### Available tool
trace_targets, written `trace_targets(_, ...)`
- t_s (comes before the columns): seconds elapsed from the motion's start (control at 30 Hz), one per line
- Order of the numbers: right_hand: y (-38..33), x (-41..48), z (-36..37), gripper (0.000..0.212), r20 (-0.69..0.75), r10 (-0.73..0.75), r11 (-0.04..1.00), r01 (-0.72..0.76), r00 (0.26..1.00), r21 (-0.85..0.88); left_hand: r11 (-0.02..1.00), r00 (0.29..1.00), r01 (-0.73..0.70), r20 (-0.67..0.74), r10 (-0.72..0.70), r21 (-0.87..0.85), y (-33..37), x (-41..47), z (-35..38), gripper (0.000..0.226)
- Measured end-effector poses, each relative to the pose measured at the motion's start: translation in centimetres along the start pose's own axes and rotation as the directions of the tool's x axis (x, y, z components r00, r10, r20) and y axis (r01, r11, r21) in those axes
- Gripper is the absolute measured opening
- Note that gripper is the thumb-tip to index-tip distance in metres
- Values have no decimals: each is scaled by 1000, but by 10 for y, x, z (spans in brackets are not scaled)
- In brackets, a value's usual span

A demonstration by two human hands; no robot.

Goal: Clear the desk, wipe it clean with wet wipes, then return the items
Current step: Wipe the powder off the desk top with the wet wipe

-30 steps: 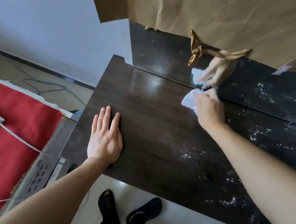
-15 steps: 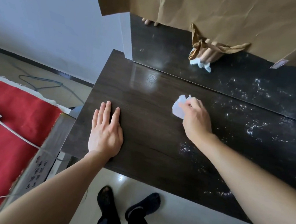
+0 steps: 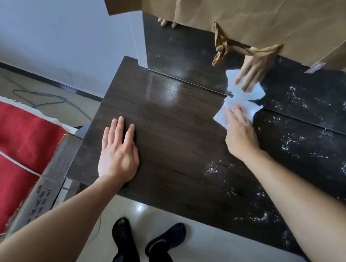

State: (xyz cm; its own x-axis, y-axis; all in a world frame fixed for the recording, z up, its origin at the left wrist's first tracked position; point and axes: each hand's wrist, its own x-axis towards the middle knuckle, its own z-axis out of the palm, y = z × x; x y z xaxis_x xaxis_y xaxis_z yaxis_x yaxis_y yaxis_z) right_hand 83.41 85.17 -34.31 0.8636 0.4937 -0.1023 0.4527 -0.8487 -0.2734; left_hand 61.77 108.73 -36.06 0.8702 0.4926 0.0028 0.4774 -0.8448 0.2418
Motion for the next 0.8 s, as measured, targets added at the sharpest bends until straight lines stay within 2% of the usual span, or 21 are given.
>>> trace_targets(0.07,-9,-54,13,60,-39,-80,994,82,996,68,1000,1000,8,4,-7,-4,0,-1,0,53)
trace_targets(0.13,-14,-112,20,58,30,-213,965,206,977,165,1000,1000,4,3,-4,-5,1,-1,0,53)
trace_targets(0.2,-4,-121,13,58,60,-303,942,290,951,170,1000,1000,4,0,-4,-4,0,-1,-1,53)
trace_targets(0.27,14,-82,4,57,55,-240,963,231,969,137,1000,1000,-2,-6,2,-4,0,-1,-1,54)
trace_targets(0.37,31,-20,-9,52,-23,16,997,-14,1000,82,1000,1000,-3,-13,3,-13,1,-1,-1,55)
trace_targets(0.47,6,-40,-2,25,-133,185,956,-147,974,252,1000,1000,-8,-28,7,-15,0,-2,-1,55)
trace_targets(0.57,-29,-127,21,21,-161,25,946,29,987,323,1000,1000,-10,-21,10,-20,1,-2,-2,58)
trace_targets(0.67,-44,-184,24,21,-44,-171,930,176,984,323,1000,1000,-11,-11,11,-24,1,-2,-3,59)
trace_targets(0.73,-34,-161,15,19,-41,-135,936,141,990,323,999,1000,-15,-17,15,-29,1,-2,-3,59)
trace_targets(0.8,-21,-115,4,19,-68,60,960,-39,996,278,999,1000,-23,-17,23,-31,0,-2,-3,58)
